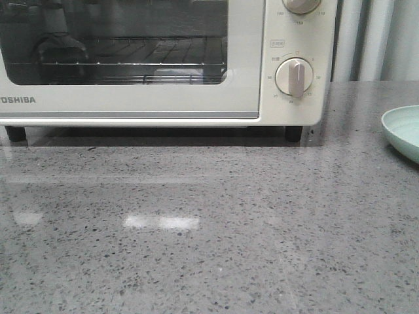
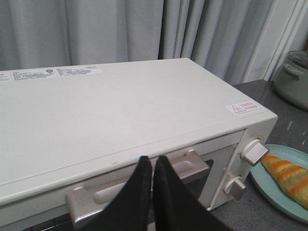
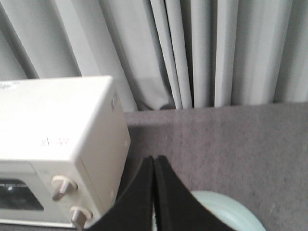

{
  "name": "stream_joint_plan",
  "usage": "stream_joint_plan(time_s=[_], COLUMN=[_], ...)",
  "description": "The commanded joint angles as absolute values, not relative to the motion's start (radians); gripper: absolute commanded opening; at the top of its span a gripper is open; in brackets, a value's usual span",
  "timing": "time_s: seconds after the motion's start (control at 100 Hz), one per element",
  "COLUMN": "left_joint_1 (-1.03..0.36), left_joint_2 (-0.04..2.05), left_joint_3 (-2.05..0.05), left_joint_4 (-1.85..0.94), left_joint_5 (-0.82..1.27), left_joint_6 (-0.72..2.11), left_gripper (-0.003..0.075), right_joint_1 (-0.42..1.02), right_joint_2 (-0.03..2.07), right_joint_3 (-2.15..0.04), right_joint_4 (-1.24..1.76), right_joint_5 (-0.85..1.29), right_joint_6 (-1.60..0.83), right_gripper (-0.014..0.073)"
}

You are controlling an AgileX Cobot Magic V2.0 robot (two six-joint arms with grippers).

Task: Put bread in oven
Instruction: 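Pull the oven door handle down with the left gripper to open it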

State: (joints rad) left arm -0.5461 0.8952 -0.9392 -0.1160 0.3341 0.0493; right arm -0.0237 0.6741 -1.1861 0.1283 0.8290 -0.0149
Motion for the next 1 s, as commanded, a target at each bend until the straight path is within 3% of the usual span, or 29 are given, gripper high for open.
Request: stream_joint_plan(time_s=[0.0, 0.64, 0.99], left_joint_1=[-0.555, -0.553, -0.555], left_joint_2=[0.921, 1.132, 1.125], left_joint_3=[-0.981, -1.000, -0.964], left_joint_4=[-0.159, -0.227, -0.232], left_joint_5=[0.278, 0.187, 0.358], left_joint_6=[0.048, 0.036, 0.036], left_gripper=[-0.0021, -0.0021, -0.0021], right_joint_1=[-0.024, 0.047, 0.047], right_joint_2=[0.729, 0.835, 0.835], right_joint_3=[-1.271, -1.400, -1.400], right_joint_4=[0.127, 0.127, 0.127], right_joint_5=[0.780, 0.825, 0.834], right_joint_6=[-0.040, -0.064, -0.064], right_gripper=[-0.0069, -0.0069, -0.0069])
